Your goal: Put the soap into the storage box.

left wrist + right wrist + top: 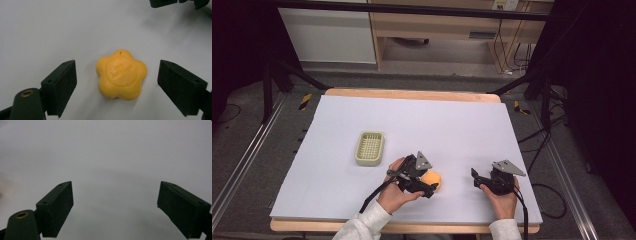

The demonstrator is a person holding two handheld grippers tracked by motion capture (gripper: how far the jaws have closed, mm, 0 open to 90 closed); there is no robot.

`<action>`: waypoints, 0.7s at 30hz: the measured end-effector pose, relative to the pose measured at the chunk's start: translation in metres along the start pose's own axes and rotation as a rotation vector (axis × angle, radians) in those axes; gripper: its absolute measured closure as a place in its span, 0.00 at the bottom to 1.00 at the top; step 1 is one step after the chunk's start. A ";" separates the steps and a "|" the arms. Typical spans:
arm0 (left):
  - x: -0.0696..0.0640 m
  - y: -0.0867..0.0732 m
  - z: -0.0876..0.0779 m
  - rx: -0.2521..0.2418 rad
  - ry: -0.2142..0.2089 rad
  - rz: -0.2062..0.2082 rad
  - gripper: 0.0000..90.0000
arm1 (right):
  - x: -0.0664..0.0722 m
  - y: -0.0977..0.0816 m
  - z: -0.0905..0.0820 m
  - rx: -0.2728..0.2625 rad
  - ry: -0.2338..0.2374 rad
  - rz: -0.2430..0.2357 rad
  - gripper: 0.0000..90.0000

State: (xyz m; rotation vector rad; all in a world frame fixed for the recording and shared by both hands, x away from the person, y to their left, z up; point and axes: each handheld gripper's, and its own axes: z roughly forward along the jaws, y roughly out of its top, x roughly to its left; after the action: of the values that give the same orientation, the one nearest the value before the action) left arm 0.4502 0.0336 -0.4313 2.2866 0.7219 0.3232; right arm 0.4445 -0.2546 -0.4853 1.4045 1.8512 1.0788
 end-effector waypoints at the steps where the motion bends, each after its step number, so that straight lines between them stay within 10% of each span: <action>1: 0.000 0.000 0.000 0.000 0.000 0.000 0.17 | 0.000 0.000 0.000 0.000 0.000 0.000 0.15; 21: -0.004 0.002 0.024 0.079 -0.006 0.014 0.16 | 0.000 0.000 0.001 0.002 0.000 -0.007 0.15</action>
State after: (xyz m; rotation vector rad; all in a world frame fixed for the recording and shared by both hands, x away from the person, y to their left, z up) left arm 0.4576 0.0167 -0.4473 2.3671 0.7277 0.2997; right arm 0.4450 -0.2547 -0.4858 1.3981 1.8568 1.0733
